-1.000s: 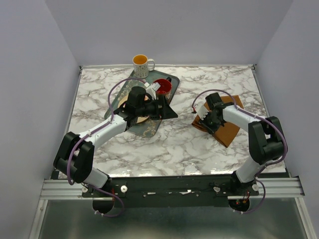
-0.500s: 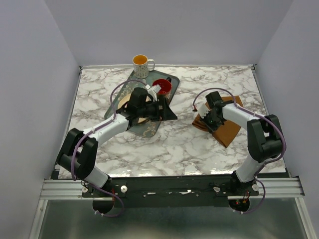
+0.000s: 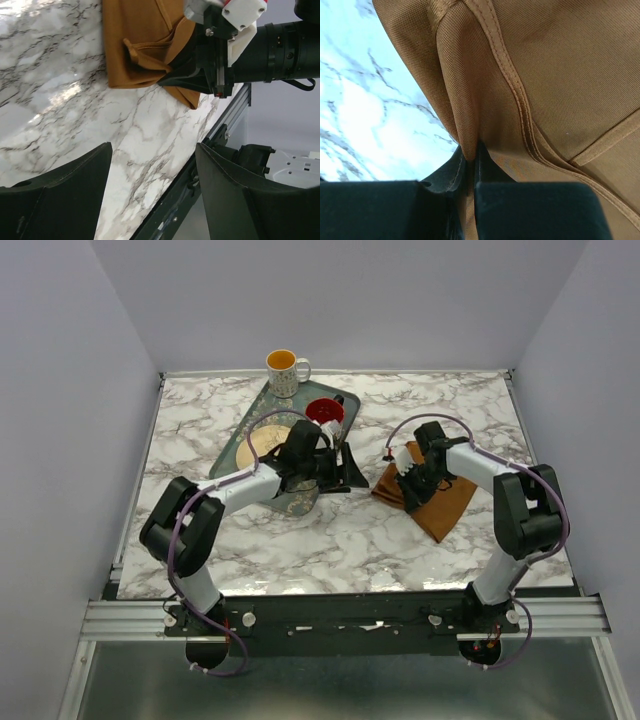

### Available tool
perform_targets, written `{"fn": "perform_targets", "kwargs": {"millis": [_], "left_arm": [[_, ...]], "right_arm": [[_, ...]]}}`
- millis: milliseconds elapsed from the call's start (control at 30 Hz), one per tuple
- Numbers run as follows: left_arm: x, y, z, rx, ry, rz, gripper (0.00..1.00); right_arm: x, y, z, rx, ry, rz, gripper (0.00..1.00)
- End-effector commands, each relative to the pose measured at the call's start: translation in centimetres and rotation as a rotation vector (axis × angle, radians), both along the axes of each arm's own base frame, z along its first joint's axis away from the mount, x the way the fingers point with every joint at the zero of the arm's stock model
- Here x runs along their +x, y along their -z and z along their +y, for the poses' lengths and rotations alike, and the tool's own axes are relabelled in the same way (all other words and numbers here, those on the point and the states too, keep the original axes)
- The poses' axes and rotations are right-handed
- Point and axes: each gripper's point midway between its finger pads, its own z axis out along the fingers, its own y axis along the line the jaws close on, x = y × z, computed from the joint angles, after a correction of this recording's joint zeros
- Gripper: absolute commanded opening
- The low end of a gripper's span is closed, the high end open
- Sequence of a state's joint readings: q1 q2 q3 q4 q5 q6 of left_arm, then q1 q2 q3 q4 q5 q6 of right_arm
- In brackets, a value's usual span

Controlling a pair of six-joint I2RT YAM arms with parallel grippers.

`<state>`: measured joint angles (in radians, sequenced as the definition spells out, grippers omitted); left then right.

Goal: Fold the napkin, place the utensils inside, and roll it up
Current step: Roll the napkin with the utensil

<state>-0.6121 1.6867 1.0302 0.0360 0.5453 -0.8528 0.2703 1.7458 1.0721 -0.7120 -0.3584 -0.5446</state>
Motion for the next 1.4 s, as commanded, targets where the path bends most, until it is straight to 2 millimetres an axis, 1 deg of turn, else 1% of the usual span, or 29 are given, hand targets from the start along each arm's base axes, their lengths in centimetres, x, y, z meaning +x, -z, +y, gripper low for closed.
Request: {"fn": "perform_targets", "kwargs": {"millis": [0,67,133,167,233,333,433,533,667,767,833,867,933,967,1033,1067,1133,1200,1300,1367], "left_arm": [[0.2,0.3,-2.7,0.042,-0.015,-0.013,0.75],[-0.1,1.3,-3.0,0.064,-0.021,-0.007,0.74],[-0.3,1.8,-3.4,0.076,-0.020,-0.033,0.74],[-0.6,2.4,-3.2,0.091,-0.019,-0.038,0.74],[-0.9,2.7,-3.0,0.117,-0.009,-0.078,0.74],[-1.7,3.6,-2.4,0.176,-0.001,-0.116,0.74],[-2.1,4.8,-2.6,0.191,0.011,-0.070,0.73],[-2.2,5.0,-3.3,0.165,-0.002,-0.013,0.73],[-1.7,4.8,-3.4,0.184,-0.009,-0.018,0.68],[-1.9,4.9,-2.9,0.200,0.017,-0.062,0.67],[-2.0,4.9,-2.4,0.215,0.047,-0.120,0.69],[-2.0,4.7,-2.2,0.221,0.054,-0.138,0.69],[-2.1,4.7,-1.6,0.253,0.062,-0.157,0.70],[-2.0,4.4,-1.3,0.266,0.071,-0.179,0.70],[-2.3,4.4,-1.0,0.276,0.077,-0.175,0.70],[-2.3,4.0,-1.0,0.270,0.077,-0.180,0.70],[-2.5,3.9,-0.9,0.266,0.076,-0.174,0.70],[-2.6,3.7,-0.7,0.266,0.067,-0.174,0.70],[-2.7,3.4,-0.5,0.266,0.058,-0.180,0.70],[-2.8,3.6,-0.3,0.270,0.058,-0.175,0.70]], "right_arm": [[-1.3,0.2,0.8,0.079,-0.003,0.101,0.01],[-1.4,0.1,1.0,0.094,-0.004,0.112,0.01],[-1.5,0.0,1.2,0.127,0.004,0.124,0.01],[-1.6,0.0,1.3,0.136,0.004,0.134,0.01],[-1.4,-0.1,1.4,0.153,0.007,0.146,0.01],[-1.1,-0.3,1.7,0.173,0.006,0.154,0.01],[-0.9,-0.3,2.1,0.188,0.012,0.182,0.01],[-1.1,-0.5,2.6,0.213,0.018,0.216,0.01],[-1.2,-0.9,3.5,0.278,0.016,0.238,0.01],[-1.0,-1.3,4.0,0.306,0.047,0.255,0.01],[-0.7,-1.6,4.5,0.340,0.070,0.274,0.01],[-0.7,-2.1,5.2,0.388,0.091,0.300,0.01],[-0.7,-2.3,5.7,0.423,0.115,0.328,0.01],[-0.7,-2.7,6.3,0.460,0.123,0.348,0.01],[-1.1,-2.7,6.6,0.480,0.139,0.376,0.01],[-1.0,-2.7,6.7,0.482,0.158,0.378,0.01],[-1.2,-2.6,6.6,0.477,0.188,0.386,0.01],[-1.3,-2.6,6.8,0.481,0.233,0.412,0.01],[-1.9,-2.9,7.3,0.516,0.260,0.462,0.01],[-2.2,-2.5,7.4,0.517,0.297,0.485,0.01]]}}
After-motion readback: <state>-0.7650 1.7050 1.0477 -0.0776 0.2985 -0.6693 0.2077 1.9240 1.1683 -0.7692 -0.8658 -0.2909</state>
